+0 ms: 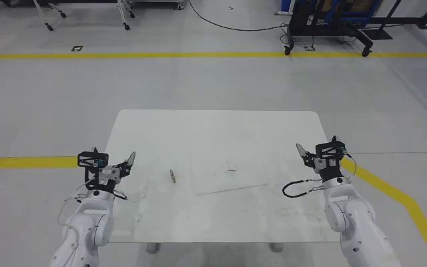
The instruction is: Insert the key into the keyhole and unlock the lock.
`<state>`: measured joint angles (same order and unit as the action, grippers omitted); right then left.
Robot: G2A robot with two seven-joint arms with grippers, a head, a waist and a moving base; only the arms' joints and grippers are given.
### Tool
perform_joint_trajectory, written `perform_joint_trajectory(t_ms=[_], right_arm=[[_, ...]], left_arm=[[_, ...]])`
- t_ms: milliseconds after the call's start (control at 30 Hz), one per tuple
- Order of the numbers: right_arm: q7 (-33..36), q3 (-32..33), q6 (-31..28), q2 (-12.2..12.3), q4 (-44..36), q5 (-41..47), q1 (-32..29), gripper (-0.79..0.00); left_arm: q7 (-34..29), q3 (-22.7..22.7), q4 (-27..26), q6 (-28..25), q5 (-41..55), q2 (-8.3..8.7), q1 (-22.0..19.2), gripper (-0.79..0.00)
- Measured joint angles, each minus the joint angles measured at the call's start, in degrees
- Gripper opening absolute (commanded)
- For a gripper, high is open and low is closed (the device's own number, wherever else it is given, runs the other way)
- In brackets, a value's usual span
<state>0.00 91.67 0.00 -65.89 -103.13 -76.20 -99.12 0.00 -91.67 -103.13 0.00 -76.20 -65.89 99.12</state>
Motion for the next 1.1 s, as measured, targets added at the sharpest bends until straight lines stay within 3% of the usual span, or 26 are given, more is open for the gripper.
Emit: perform_joint_trajectory(t_ms=[367,567,933,1100], right_arm=[[0.04,-0.33,0.23,-0.02,-0.27,-0.85,0.29,0.0],[3.85,-4.79,-2.13,-0.31,-0.33,-4.54,3.7,0.0],[5.64,-5.16,-2.92,-0.32,0.39,-4.76,4.76,0.0],[11.33,-11.29,-10.13,-0.36,1.99,-11.81,9.04,0.0]], left_arm=[[0.0,0.0,0.0,0.0,0.0,0.0,0.0,0.0],[0.0,0.0,0.0,0.0,0.0,0.0,0.0,0.0],[0.0,0.0,0.0,0.0,0.0,0.0,0.0,0.0],[0.0,0.0,0.0,0.0,0.0,0.0,0.0,0.0]])
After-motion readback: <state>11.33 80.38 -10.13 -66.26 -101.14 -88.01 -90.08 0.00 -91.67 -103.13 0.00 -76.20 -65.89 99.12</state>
